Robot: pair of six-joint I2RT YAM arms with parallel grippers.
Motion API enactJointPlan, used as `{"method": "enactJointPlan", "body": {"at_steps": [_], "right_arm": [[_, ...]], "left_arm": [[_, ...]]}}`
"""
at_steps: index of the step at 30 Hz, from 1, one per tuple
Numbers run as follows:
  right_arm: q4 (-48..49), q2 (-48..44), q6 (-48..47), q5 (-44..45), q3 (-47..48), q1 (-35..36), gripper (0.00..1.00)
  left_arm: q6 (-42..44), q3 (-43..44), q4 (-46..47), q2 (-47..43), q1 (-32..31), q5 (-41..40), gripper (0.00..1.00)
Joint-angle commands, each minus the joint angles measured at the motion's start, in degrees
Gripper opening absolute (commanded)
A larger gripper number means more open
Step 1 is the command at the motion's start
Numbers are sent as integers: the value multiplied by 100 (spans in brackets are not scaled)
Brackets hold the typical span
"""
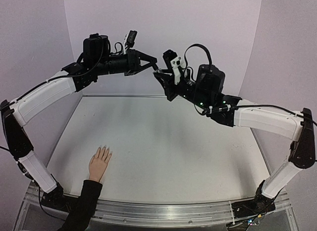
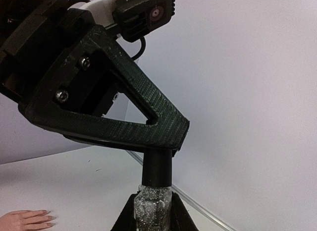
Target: Paint the nails
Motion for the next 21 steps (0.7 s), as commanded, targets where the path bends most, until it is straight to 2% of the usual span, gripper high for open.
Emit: {"method": "enactJointPlan", "body": {"at_steps": [1, 3, 4, 6, 8, 9, 14, 17, 19, 21], "right_arm": [[236, -294, 1352, -3876, 436, -423, 0], [312, -132, 2182, -5749, 865, -509, 0], [484, -34, 2596, -6392, 1035, -500, 0], [1486, 121, 3739, -6934, 1196, -471, 0], [2416, 273, 4699, -7058, 1208, -480, 0], [2694, 322, 4855, -7078, 1232, -486, 0], [2748, 308, 4722, -6813, 1102, -518, 0], [2743, 244, 4497, -6457, 827, -650, 0], [2727, 166, 4322, -6076, 572, -767, 0], [2621, 60, 4030, -5655, 253, -883, 0]], "left_arm": [[381, 105, 778, 174, -408, 2860, 0], [455, -72, 1254, 49, -481, 3361, 0], [435, -158, 1537, -30, -502, 3577, 0], [375, -282, 1959, -168, -518, 3894, 0], [442, -307, 2053, -295, -518, 3950, 0], [570, -255, 1916, -330, -520, 3909, 0], [845, -142, 1384, -411, -518, 3657, 0], [1137, 55, 623, -468, -502, 2946, 2], [1328, 202, -13, -505, -492, 2391, 19], [1343, 127, -214, -659, -469, 1792, 38]]}}
